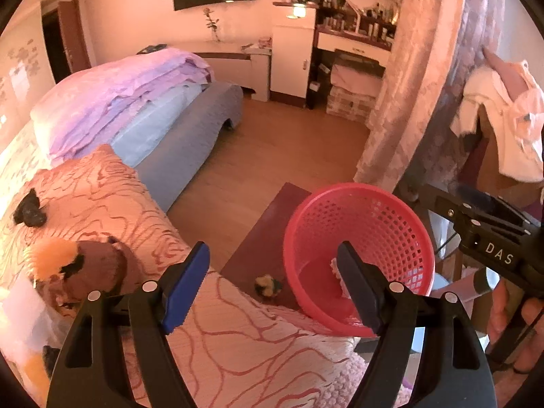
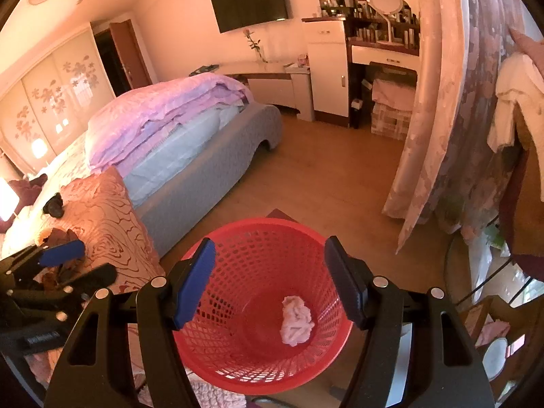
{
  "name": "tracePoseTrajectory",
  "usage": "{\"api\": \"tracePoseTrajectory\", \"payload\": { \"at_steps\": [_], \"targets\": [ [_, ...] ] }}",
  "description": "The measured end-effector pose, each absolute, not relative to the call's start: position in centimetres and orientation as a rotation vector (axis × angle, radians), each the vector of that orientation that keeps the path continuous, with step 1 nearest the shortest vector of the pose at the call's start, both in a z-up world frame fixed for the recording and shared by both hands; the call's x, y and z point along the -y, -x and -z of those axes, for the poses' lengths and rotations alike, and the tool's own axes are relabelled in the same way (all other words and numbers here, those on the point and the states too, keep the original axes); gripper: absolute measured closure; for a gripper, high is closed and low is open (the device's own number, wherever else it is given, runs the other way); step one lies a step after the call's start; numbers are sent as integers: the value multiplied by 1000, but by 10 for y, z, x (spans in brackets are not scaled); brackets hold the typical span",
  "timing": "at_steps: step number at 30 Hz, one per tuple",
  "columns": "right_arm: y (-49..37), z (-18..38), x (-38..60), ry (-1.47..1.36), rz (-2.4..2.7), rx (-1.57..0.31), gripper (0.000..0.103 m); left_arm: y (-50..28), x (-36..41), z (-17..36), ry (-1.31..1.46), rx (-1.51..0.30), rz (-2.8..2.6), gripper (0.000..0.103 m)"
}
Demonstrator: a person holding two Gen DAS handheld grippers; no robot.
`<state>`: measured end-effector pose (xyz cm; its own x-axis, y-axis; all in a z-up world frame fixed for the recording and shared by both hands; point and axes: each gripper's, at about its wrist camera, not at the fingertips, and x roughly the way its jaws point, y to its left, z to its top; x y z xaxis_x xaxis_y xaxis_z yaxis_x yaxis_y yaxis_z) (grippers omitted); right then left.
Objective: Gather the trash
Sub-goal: 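Move both tools back over the trash on the bed, then grasp the yellow foam sleeve with the left tool while the right tool grasps the black plastic bag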
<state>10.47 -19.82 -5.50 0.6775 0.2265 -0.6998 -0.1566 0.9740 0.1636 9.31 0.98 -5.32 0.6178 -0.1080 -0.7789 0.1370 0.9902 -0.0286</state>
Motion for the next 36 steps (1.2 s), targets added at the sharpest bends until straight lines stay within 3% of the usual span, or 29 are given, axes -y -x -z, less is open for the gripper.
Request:
{"api": "tracePoseTrajectory", "payload": {
  "at_steps": [14, 25, 36],
  "targets": [
    [-95, 54, 178, -54, -266, -789, 38, -62, -78, 21, 87, -805, 24, 29],
    [-74, 47, 132, 8, -388, -779, 38, -4, -180, -12, 204, -690, -189, 27],
    [-58, 44, 101, 34, -467, -783, 37, 52, -227, 10, 272, -722, -301, 27]
  ]
}}
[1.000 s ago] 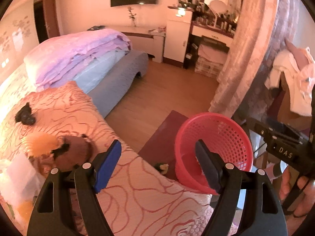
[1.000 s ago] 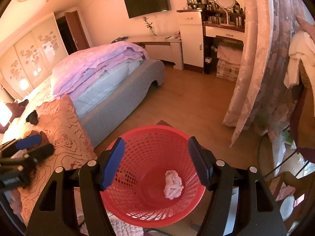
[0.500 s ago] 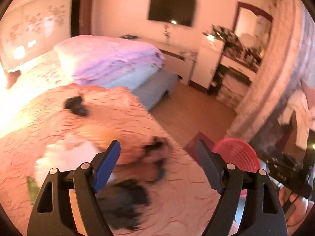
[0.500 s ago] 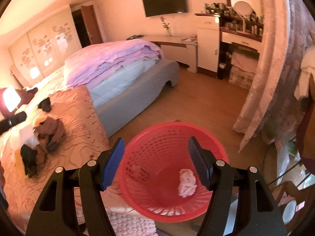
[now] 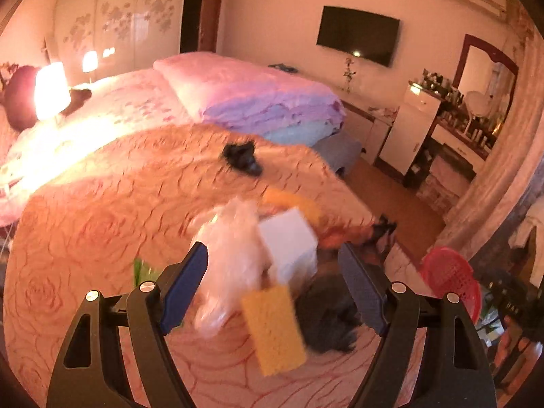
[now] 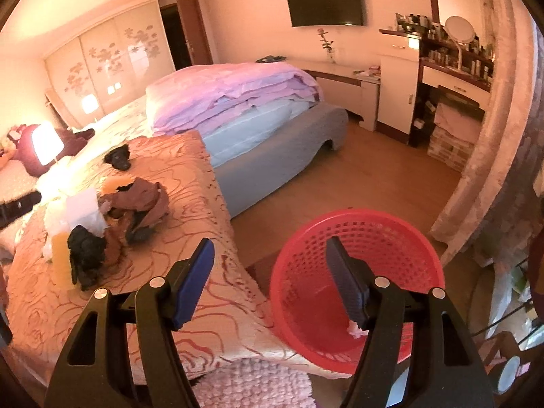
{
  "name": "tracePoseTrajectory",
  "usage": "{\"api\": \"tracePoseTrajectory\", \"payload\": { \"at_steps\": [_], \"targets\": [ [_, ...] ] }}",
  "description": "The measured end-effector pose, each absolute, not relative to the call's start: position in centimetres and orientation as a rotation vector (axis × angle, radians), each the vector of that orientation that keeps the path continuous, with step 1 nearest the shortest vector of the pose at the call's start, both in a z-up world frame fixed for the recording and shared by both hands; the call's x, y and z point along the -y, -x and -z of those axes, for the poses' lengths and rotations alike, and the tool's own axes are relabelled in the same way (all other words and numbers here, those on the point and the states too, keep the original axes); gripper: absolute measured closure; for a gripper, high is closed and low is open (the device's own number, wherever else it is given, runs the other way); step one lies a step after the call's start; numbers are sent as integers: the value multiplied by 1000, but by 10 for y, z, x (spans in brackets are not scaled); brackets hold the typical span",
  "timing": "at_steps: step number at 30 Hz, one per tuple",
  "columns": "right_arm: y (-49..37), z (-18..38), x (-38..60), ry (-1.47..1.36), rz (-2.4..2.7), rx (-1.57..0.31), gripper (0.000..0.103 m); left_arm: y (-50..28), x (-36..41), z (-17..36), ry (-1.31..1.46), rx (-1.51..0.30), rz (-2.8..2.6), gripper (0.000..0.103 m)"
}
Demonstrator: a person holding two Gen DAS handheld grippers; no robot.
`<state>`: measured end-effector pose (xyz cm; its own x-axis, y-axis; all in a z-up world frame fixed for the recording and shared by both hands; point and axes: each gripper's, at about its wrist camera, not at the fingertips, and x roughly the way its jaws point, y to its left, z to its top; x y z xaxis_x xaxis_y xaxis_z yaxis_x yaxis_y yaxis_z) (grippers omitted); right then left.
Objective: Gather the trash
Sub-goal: 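Grasp the yellow foam sleeve with the left tool while the right tool grasps the black plastic bag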
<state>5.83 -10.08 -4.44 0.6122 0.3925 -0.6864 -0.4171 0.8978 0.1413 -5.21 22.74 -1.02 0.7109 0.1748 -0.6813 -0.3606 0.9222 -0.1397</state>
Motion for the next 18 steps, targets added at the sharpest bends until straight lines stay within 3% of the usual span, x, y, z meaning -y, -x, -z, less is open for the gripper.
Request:
{"api": "tracePoseTrajectory", "payload": {
  "at_steps": [10, 12, 14, 17, 18],
  "targets": [
    [-47, 46, 81, 55, -520, -792, 37, 54, -224, 61, 335, -839, -284, 28],
    [-45, 47, 74, 62, -536, -797, 37, 53, -223, 65, 340, -846, -273, 35],
    [-41, 49, 66, 72, -558, -804, 37, 52, -223, 68, 342, -854, -264, 52],
    [-36, 53, 49, 95, -606, -818, 37, 54, -221, 70, 353, -861, -260, 70],
    [-34, 53, 42, 105, -622, -820, 37, 56, -223, 69, 359, -858, -259, 71]
  ]
}}
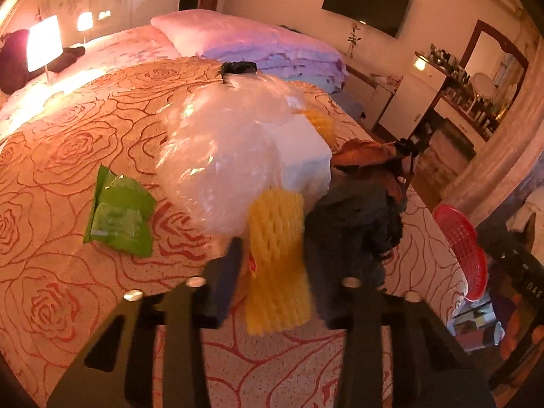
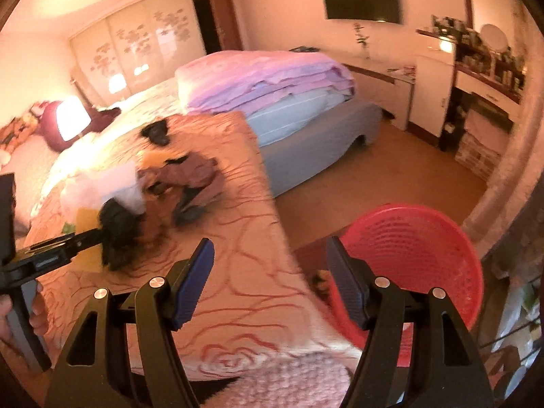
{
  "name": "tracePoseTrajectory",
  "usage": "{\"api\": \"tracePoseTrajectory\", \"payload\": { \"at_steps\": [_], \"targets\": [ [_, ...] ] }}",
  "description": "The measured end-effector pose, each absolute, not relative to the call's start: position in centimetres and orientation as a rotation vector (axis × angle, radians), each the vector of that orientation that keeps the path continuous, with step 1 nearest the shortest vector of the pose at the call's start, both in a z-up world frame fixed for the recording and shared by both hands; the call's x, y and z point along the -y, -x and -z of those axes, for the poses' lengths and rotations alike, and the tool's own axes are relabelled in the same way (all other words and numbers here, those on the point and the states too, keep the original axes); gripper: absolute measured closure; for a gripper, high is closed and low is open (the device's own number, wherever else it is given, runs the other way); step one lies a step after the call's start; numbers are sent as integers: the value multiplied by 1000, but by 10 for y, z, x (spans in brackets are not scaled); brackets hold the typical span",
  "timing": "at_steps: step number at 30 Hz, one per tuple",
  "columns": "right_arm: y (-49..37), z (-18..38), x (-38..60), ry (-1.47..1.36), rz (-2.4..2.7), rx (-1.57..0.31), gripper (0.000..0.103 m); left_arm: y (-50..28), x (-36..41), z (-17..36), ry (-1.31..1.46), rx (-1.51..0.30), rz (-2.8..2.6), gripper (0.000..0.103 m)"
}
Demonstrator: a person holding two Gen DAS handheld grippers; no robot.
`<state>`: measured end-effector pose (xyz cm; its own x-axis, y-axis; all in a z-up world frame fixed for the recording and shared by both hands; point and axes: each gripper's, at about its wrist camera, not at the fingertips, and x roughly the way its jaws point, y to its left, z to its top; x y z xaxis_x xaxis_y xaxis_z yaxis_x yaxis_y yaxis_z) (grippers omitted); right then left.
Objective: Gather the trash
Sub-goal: 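Grasp the yellow foam sleeve with the left tool while the right tool grasps the black plastic bag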
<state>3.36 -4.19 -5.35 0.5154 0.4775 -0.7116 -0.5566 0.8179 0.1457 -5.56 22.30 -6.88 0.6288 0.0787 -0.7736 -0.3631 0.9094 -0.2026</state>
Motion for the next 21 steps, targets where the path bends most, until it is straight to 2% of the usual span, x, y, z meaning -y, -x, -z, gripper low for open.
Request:
{"api": "tracePoseTrajectory", "payload": {
  "at_steps": [2, 4, 12, 21],
  "targets": [
    [-29, 53, 28, 125, -658, -819, 35, 61, -227, 66, 369, -845, -261, 80],
    [-25, 50, 15, 137, -686, -809, 31, 66, -229, 62, 378, -831, -259, 83],
    [-8, 50, -44, 211, -823, -796, 22, 93, -236, 37, 387, -747, -262, 83],
    [0, 61, -98, 311, -894, -791, 19, 109, -248, 19, 395, -685, -271, 83]
  ]
}}
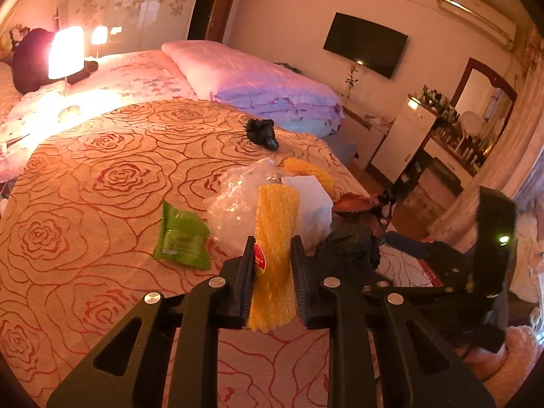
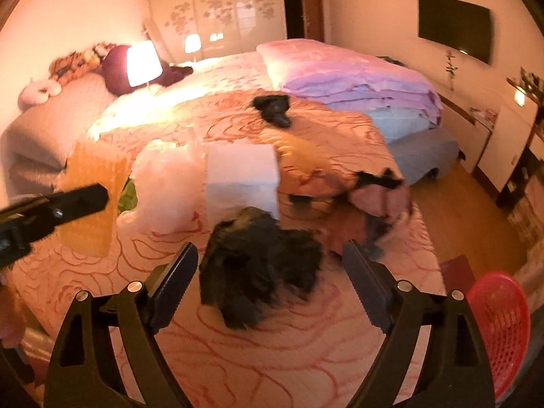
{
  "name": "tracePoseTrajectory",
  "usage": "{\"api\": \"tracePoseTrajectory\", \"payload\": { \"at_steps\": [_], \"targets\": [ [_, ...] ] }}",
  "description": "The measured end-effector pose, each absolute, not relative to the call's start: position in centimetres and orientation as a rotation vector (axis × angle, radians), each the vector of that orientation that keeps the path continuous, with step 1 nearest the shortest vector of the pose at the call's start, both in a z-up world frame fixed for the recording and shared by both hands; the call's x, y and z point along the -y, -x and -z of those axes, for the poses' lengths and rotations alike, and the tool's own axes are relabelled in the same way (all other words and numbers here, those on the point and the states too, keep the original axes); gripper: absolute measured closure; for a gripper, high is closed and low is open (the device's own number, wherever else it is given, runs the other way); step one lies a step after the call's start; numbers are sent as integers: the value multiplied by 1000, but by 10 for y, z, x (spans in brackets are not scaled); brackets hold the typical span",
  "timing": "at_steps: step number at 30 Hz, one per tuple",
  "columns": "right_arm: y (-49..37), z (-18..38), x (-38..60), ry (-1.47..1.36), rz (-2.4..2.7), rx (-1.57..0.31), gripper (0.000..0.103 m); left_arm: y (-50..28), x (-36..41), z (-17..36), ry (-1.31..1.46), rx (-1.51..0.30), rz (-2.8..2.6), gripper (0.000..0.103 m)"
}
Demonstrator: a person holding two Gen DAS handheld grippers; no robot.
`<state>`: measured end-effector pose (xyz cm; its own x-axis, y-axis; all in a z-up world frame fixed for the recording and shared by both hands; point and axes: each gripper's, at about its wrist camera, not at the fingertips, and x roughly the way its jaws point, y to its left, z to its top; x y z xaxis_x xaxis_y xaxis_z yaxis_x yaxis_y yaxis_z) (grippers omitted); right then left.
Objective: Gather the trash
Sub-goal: 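Grasp the yellow foam sleeve with the left tool while the right tool grasps the black plastic bag, then carry both items to the red basket and open both tools inside it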
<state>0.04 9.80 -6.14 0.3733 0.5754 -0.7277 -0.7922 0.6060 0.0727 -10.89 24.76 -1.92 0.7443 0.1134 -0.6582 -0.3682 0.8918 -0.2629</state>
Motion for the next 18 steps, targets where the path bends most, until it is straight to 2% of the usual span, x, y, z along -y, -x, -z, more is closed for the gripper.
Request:
{"api": "tracePoseTrajectory", "payload": {
  "at_steps": [5, 7, 12, 15, 18],
  "targets": [
    [0, 71, -112, 354, -891, -800, 19, 110, -253, 21, 404, -683, -280, 84],
    [0, 72, -113, 352, -890, -801, 25, 110, -253, 20, 402, -679, -285, 83],
    [1, 73, -107, 341, -901, -811, 47, 110, -251, 20, 399, -679, -288, 83],
    [4, 71, -103, 333, -907, -800, 55, 110, -251, 20, 395, -678, -287, 83],
    [7, 66, -97, 315, -912, -795, 58, 110, -250, 20, 390, -676, -284, 83]
  ]
}}
